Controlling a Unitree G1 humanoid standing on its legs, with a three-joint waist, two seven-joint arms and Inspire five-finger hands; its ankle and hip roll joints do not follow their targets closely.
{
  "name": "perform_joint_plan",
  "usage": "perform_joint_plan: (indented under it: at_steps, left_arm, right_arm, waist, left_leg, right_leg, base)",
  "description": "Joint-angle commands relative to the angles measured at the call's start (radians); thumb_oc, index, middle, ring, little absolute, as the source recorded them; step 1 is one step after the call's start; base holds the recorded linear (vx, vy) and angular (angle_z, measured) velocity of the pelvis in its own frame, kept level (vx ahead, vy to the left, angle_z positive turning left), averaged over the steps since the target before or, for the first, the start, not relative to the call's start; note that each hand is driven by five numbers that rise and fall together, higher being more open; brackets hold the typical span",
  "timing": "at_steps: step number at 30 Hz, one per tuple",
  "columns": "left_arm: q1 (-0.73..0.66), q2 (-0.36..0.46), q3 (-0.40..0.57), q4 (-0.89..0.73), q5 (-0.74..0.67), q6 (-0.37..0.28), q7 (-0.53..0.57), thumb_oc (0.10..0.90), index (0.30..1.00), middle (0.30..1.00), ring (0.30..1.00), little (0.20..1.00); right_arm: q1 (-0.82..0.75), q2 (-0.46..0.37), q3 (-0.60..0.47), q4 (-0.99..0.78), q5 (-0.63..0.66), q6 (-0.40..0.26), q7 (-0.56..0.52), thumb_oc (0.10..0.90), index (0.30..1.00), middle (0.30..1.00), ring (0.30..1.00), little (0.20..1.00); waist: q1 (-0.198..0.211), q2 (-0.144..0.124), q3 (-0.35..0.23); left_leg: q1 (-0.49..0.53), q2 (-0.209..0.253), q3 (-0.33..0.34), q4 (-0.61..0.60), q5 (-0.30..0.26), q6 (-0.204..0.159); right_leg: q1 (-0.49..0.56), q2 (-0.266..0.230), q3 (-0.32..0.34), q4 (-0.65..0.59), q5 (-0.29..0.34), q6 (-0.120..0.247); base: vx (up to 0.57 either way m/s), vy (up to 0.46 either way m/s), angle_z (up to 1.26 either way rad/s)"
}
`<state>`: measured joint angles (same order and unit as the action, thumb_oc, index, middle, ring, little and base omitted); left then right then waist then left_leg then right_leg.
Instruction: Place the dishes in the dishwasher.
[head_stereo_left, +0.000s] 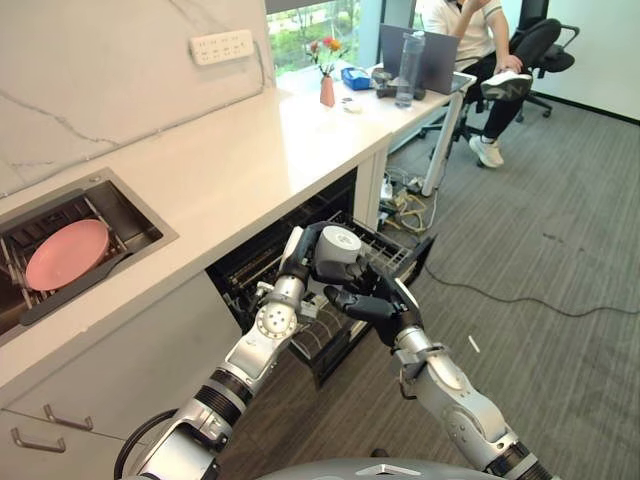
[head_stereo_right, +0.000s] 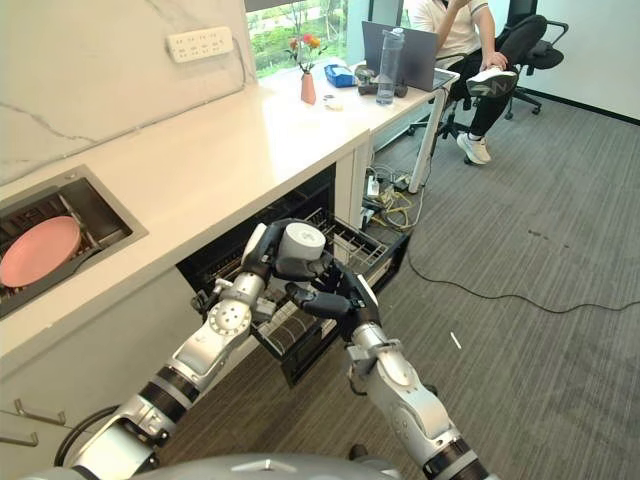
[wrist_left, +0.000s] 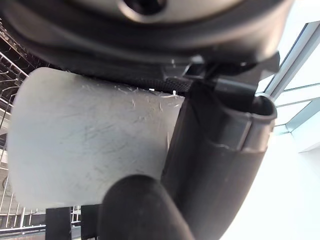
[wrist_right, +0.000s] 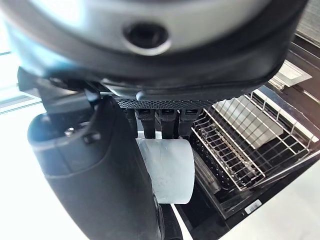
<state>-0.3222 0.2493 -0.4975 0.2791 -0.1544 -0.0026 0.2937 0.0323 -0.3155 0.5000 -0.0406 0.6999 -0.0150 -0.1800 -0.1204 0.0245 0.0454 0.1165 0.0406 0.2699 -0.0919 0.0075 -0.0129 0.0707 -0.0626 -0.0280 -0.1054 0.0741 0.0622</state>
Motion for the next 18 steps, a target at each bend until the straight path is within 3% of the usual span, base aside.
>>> perform_joint_plan:
  at_steps: [1, 11, 18]
  left_arm:
    - [-0.243, -0.047, -0.097, 0.067, 0.042, -0.064, 0.010, 0.400, 0.300, 0.300, 0.300, 0.300]
    - [-0.327, -0.082, -0.158, 0.128, 0.083, -0.048, 0.053, 0.400, 0.300, 0.300, 0.300, 0.300]
    - [-0.356, -0.112, -0.186, 0.152, 0.089, -0.038, 0.081, 0.400, 0.300, 0.300, 0.300, 0.300]
  right_arm:
    - [-0.189, 0.075, -0.007, -0.052, 0.016, -0.099, 0.021, 0.800, 0.900, 0.900, 0.900, 0.900]
    - [-0.268, 0.096, 0.044, 0.015, 0.057, -0.081, -0.050, 0.800, 0.900, 0.900, 0.900, 0.900]
    - [-0.298, 0.156, 0.082, 0.082, 0.081, -0.083, -0.114, 0.800, 0.900, 0.900, 0.900, 0.900]
  waist:
    - [0.006, -0.002, -0.024]
    - [0.013, -0.008, -0.018]
    - [0.020, -0.011, -0.016]
  left_leg:
    - [-0.007, 0.057, -0.082, 0.005, -0.014, -0.066]
    - [-0.016, 0.053, -0.089, 0.005, -0.014, -0.065]
    - [-0.019, 0.049, -0.097, 0.005, -0.017, -0.062]
  right_leg:
    - [0.024, -0.047, -0.026, 0.018, -0.025, 0.081]
    - [0.022, -0.051, -0.031, 0.018, -0.018, 0.082]
    - [0.022, -0.054, -0.033, 0.018, -0.016, 0.080]
  base:
    - [0.01, 0.003, 0.07]
    - [0.00, 0.000, 0.00]
    - [0.00, 0.006, 0.01]
